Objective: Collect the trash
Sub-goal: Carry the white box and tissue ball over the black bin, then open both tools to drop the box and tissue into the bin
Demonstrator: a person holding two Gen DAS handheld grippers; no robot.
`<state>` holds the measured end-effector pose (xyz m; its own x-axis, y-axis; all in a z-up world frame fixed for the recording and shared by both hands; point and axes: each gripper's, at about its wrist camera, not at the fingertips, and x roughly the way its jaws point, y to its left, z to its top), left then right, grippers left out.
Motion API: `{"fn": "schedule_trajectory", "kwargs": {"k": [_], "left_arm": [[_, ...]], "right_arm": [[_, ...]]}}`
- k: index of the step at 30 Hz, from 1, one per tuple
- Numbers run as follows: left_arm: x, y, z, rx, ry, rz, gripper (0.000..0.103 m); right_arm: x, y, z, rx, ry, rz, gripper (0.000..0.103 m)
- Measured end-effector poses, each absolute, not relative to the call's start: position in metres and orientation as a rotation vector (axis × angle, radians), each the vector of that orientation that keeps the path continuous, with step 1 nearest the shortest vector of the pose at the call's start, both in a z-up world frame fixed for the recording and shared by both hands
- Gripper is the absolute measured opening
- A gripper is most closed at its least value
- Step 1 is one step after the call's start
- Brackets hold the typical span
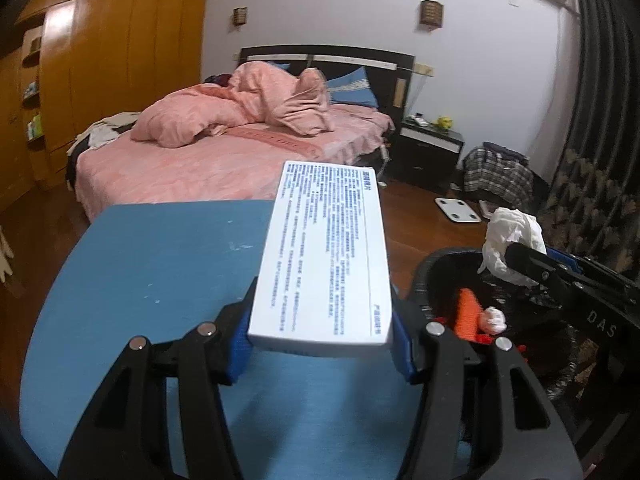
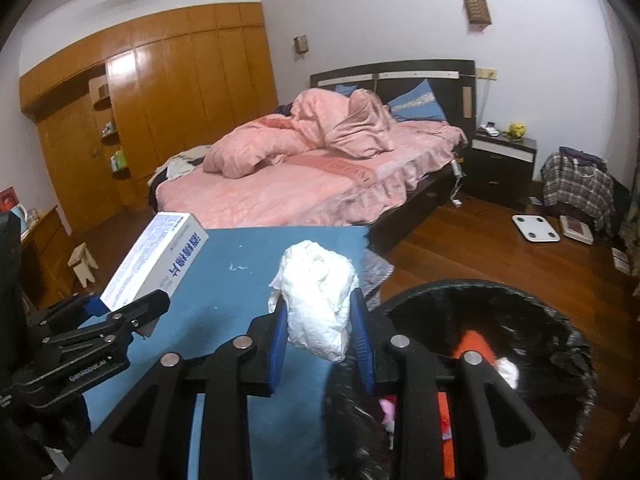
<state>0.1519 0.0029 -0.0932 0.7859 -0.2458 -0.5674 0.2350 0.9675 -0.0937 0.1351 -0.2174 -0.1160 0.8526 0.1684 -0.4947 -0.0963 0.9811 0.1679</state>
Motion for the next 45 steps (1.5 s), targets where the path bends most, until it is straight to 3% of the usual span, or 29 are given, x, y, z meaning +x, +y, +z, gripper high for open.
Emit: {"fn": "schedule_trajectory", "kwargs": {"k": [27,45], "left_arm": [[0.108,-0.138,-0.074,0.093,0.541,-0.506,0.054],[0.141,-0.198,-0.117,0.142,0.623,-0.589,0.054]], "right_arm": [[0.064,-0.339,-0.112,0.162,0.464,-0.091,0.030],[0.074,-0.392,-0.147,0.201,0.545,-0.166,0.030]]}}
